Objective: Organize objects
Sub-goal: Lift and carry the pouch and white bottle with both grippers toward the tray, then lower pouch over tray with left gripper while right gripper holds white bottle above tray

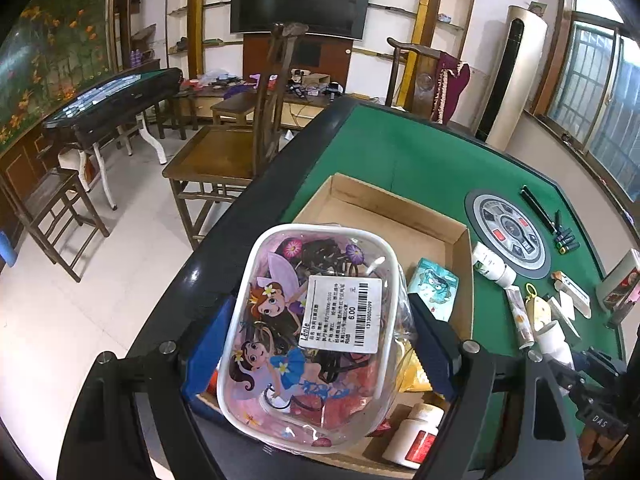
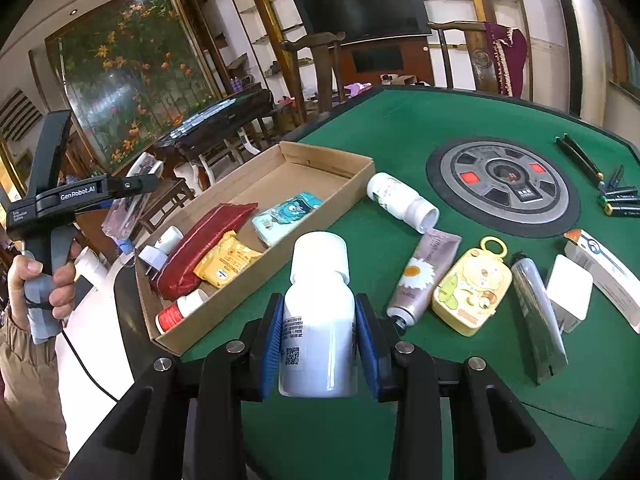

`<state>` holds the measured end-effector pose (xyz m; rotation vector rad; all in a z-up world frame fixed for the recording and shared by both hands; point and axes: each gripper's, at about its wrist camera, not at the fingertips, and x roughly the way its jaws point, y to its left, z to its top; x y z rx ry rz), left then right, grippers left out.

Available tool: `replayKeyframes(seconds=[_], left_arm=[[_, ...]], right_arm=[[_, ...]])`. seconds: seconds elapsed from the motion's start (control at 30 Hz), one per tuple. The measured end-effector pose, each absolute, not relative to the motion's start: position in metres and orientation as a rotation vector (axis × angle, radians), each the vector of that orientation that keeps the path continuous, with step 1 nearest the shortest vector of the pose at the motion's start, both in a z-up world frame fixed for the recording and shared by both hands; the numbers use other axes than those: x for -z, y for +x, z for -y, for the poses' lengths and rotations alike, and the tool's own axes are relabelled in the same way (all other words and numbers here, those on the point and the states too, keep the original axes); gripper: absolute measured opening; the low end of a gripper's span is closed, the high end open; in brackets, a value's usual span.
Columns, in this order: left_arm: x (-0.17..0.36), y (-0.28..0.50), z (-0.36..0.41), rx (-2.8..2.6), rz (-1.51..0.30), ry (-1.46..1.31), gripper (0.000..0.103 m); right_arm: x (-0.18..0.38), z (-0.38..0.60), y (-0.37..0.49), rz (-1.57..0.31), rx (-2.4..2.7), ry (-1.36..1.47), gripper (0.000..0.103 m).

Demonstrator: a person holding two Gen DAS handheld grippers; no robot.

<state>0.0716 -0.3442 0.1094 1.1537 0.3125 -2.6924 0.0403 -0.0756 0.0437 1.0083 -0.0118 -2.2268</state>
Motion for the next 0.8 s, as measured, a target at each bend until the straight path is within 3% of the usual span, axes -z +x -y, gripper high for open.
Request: replayKeyframes(seconds=[0.8], left_arm=[[-0.091, 0.058, 0.351, 2.691, -0.322, 1.214, 0.083]], right_arm=[[-0.055, 0.111, -0.01, 0.017, 2.233, 0.993, 0.037]])
